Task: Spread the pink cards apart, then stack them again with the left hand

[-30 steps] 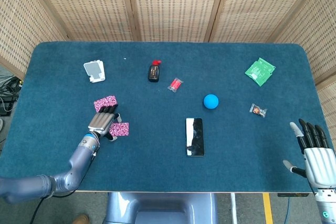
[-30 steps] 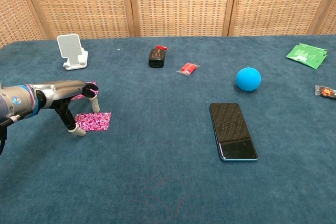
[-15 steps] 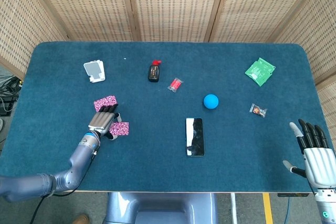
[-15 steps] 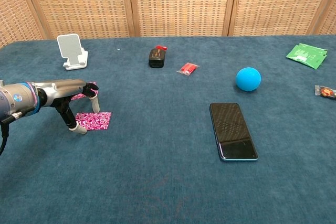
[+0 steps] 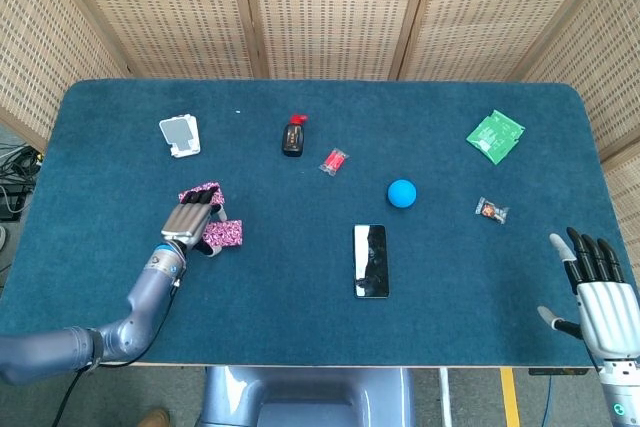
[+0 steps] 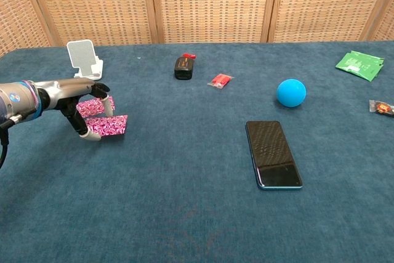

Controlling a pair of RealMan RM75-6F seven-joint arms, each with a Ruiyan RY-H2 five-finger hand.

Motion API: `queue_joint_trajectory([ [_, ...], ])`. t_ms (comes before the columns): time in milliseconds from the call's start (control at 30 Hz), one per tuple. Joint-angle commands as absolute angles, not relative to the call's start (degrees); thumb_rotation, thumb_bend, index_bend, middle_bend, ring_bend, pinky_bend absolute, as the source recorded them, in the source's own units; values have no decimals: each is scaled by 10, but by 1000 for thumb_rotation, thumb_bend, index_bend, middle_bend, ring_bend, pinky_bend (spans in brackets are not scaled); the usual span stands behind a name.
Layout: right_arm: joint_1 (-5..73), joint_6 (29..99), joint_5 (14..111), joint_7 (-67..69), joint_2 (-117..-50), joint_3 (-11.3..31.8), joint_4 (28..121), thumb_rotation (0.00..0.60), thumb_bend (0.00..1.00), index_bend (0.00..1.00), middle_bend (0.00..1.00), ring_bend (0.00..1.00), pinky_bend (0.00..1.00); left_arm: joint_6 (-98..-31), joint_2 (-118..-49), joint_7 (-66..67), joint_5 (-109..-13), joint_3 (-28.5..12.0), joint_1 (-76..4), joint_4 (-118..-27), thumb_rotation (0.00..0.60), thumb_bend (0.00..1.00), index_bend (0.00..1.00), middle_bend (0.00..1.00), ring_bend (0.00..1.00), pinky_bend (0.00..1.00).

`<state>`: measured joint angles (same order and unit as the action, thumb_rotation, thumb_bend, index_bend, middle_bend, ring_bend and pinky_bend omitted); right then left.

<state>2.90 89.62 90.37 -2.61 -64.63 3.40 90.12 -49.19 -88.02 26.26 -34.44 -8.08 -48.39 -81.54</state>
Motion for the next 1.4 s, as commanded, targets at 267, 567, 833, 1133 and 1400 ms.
queue_joint_trajectory([
  [267,30,895,903,-28,-647,34,902,600,0,0,0,0,0,-458,-888,277,-190,-125,-524,-707,600,246,726,0,0,0],
  [567,31,888,895,-23,-645,36,902,600,0,0,0,0,0,-423,-914,317,-106,-126,-550,-625,600,246,694,0,0,0],
  [833,32,885,890,-22,-647,38,899,600,0,0,0,0,0,-411,-930,323,-98,-130,-561,-600,600,244,671,0,0,0],
  [1133,33,884,887,-21,-646,38,897,600,0,0,0,0,0,-406,-953,333,-85,-133,-566,-566,600,243,629,0,0,0],
  [1400,33,883,888,-24,-648,37,897,600,0,0,0,0,0,-395,-951,331,-76,-142,-564,-560,600,242,502,0,0,0],
])
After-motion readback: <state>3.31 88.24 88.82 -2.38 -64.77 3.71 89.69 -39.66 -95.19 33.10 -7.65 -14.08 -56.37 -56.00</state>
